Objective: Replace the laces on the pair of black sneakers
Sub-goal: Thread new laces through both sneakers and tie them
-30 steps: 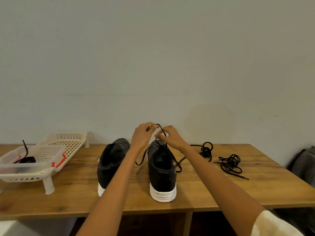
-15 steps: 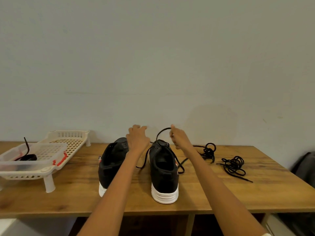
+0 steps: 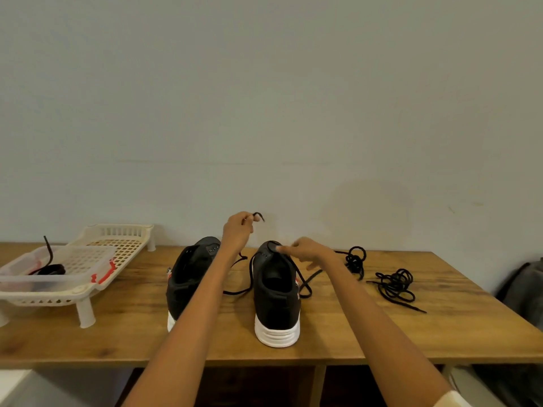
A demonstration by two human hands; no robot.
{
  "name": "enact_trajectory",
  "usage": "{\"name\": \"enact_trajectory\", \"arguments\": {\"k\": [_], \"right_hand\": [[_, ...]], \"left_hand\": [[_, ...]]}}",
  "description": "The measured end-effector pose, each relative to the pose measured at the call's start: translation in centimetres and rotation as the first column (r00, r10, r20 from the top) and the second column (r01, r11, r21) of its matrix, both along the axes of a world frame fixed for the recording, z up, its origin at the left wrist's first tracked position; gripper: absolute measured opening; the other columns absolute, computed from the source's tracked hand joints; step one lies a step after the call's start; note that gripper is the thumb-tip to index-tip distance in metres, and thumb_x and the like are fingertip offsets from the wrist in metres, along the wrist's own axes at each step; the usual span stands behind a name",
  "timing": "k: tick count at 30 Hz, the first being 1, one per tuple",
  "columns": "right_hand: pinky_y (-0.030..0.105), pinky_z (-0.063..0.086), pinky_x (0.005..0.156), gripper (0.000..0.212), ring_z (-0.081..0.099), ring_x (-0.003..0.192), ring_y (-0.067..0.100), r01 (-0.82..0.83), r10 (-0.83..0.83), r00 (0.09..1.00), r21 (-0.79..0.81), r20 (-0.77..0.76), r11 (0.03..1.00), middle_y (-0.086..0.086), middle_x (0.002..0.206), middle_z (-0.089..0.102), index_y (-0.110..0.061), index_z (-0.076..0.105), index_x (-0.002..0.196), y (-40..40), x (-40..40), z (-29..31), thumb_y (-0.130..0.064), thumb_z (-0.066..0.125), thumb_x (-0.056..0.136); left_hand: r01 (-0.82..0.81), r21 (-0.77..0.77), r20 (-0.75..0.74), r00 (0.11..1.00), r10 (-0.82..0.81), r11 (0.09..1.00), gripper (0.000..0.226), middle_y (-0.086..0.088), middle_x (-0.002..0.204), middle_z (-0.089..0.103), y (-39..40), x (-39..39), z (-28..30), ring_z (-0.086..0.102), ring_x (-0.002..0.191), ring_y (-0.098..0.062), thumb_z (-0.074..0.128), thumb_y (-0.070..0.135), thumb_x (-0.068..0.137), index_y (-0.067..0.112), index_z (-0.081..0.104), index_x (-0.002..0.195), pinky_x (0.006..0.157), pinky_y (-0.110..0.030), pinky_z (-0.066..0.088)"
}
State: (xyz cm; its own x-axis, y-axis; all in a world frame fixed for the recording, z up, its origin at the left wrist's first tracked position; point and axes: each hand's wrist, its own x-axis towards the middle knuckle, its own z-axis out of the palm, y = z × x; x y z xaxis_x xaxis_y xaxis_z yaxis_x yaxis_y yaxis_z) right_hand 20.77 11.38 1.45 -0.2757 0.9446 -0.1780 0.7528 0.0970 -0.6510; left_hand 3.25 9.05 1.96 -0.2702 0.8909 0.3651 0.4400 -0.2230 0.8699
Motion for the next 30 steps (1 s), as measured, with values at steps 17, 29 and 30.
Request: {"name": "enact_trajectory", "arguments": {"k": [17, 29, 30], "right_hand": [[0.029, 0.057, 0.072, 0.018, 0.06, 0.064, 0.016, -0.106, 0.1, 0.444, 0.059, -0.891, 0.993, 0.008, 0.077, 0.057, 0.001, 0.059, 0.103, -3.3, -1.0, 21.6, -0.001, 0.043, 0.095], [0.021, 0.051, 0.05, 0.024, 0.056, 0.056, 0.014, 0.307, 0.18, 0.744, 0.569, -0.643, 0.763, 0.007, 0.067, 0.06, 0.005, 0.069, 0.093, -6.5, -1.3, 33.8, -0.018, 0.067, 0.088], [0.021, 0.047, 0.05, 0.026, 0.052, 0.058, 0.012, 0.322, 0.158, 0.773, 0.595, -0.614, 0.737, 0.005, 0.07, 0.059, 0.003, 0.07, 0.094, -6.7, -1.3, 34.4, -0.021, 0.064, 0.09]], "left_hand": [[0.091, 0.072, 0.188, 0.977, -0.103, 0.993, 0.021, -0.009, 0.077, 0.059, -3.0, 0.5, 20.3, 0.054, 0.053, -0.021, 0.038, 0.009, 0.098, 0.002, 0.057, 0.102, 0.052, -0.029, 0.052], [0.15, 0.343, 0.474, 0.824, -0.308, 0.927, 0.024, -0.016, 0.104, 0.059, -7.5, 4.7, 35.0, 0.061, 0.079, -0.031, 0.034, 0.007, 0.102, -0.001, 0.052, 0.116, 0.076, -0.039, 0.052], [0.153, 0.338, 0.478, 0.822, -0.31, 0.928, 0.027, -0.017, 0.107, 0.06, -7.8, 4.9, 35.5, 0.06, 0.083, -0.032, 0.034, 0.006, 0.102, -0.003, 0.051, 0.12, 0.079, -0.04, 0.051]]}}
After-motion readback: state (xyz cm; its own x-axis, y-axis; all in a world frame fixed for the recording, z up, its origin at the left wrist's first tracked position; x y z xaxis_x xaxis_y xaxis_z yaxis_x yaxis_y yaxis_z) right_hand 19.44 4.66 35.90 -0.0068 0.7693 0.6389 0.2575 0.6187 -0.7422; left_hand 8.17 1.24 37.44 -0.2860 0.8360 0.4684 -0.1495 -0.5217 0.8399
